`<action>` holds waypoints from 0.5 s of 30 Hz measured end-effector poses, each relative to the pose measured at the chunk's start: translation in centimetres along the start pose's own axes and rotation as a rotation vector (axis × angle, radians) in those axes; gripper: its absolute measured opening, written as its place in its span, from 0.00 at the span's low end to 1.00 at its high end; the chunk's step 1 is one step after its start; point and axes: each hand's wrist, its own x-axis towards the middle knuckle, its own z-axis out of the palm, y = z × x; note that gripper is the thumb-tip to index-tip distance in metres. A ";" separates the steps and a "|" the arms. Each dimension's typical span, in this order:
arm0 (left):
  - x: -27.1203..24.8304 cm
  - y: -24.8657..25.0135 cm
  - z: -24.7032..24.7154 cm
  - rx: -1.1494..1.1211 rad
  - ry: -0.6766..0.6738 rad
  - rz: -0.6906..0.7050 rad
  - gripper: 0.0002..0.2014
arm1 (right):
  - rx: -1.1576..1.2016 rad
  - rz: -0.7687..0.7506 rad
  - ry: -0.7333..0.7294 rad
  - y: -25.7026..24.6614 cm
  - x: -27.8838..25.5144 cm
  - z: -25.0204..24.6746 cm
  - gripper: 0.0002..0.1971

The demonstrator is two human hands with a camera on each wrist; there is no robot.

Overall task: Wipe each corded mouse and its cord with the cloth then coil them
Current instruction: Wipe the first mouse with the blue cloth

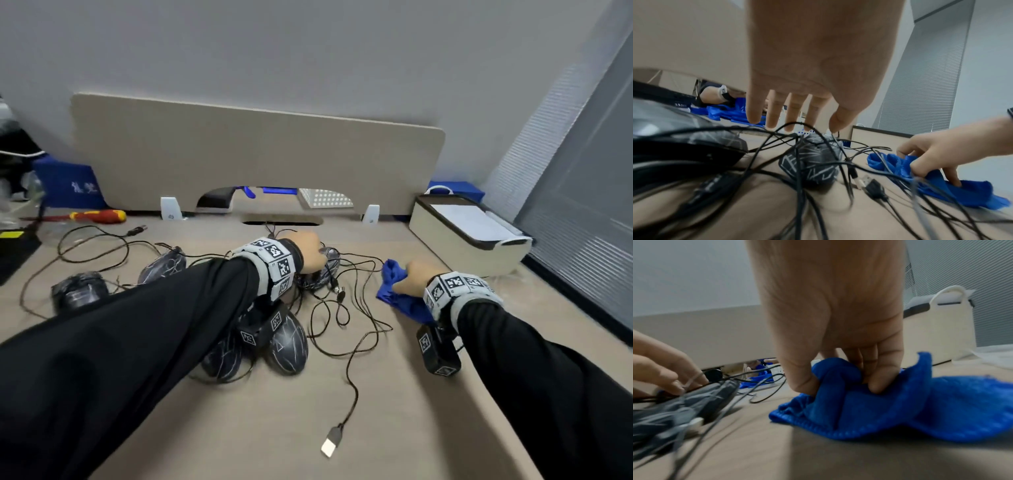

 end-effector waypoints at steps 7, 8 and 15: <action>-5.3 2.0 -0.8 0.056 -0.076 -0.020 0.08 | 0.510 -0.062 0.333 0.4 -5.7 -1.2 0.13; -5.6 2.3 -1.0 0.060 -0.078 -0.025 0.08 | 0.589 -0.096 0.358 0.3 -6.1 -1.5 0.14; -6.0 2.5 -2.7 0.128 -0.048 -0.061 0.14 | 1.116 -0.406 0.279 -2.9 -8.7 -3.1 0.09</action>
